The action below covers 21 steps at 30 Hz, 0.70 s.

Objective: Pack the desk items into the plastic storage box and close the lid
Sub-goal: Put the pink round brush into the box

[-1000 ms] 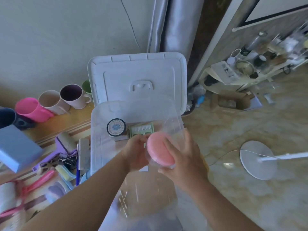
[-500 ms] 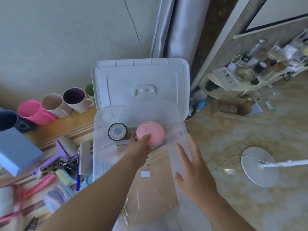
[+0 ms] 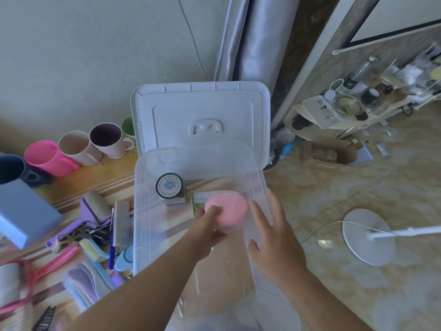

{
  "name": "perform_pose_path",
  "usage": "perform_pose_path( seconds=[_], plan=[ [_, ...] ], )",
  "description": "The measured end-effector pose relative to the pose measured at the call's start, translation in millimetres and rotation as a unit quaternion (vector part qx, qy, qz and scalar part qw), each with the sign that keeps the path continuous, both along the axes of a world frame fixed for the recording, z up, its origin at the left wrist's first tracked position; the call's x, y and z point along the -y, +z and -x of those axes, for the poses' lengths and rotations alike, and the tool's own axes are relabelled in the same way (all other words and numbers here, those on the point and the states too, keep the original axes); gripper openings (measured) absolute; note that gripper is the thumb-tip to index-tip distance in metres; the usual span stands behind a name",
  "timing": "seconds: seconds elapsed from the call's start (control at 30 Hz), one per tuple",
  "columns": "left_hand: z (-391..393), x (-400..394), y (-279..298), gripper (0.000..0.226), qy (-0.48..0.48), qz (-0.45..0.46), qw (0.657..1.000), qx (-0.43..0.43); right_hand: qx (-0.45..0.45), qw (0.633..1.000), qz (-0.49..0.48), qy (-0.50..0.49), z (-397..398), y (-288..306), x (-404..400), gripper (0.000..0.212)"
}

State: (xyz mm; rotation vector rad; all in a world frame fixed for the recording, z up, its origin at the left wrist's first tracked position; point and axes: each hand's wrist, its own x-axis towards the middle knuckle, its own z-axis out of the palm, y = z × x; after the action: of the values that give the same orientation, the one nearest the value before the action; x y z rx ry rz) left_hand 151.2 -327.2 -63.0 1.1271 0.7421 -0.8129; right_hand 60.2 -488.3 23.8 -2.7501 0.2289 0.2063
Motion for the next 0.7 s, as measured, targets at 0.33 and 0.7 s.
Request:
perform_pose_path(
  seconds=[0.33, 0.7],
  plan=[
    [74, -28, 14, 0.058, 0.272, -0.055, 0.961, -0.011, -0.006, 1.000, 0.028, 0.007, -1, -1, 0, 0.094],
    [40, -29, 21, 0.060, 0.291, -0.142, 0.928, -0.184, -0.016, 0.999, 0.044, 0.007, 0, 2, -2, 0.087]
  ],
)
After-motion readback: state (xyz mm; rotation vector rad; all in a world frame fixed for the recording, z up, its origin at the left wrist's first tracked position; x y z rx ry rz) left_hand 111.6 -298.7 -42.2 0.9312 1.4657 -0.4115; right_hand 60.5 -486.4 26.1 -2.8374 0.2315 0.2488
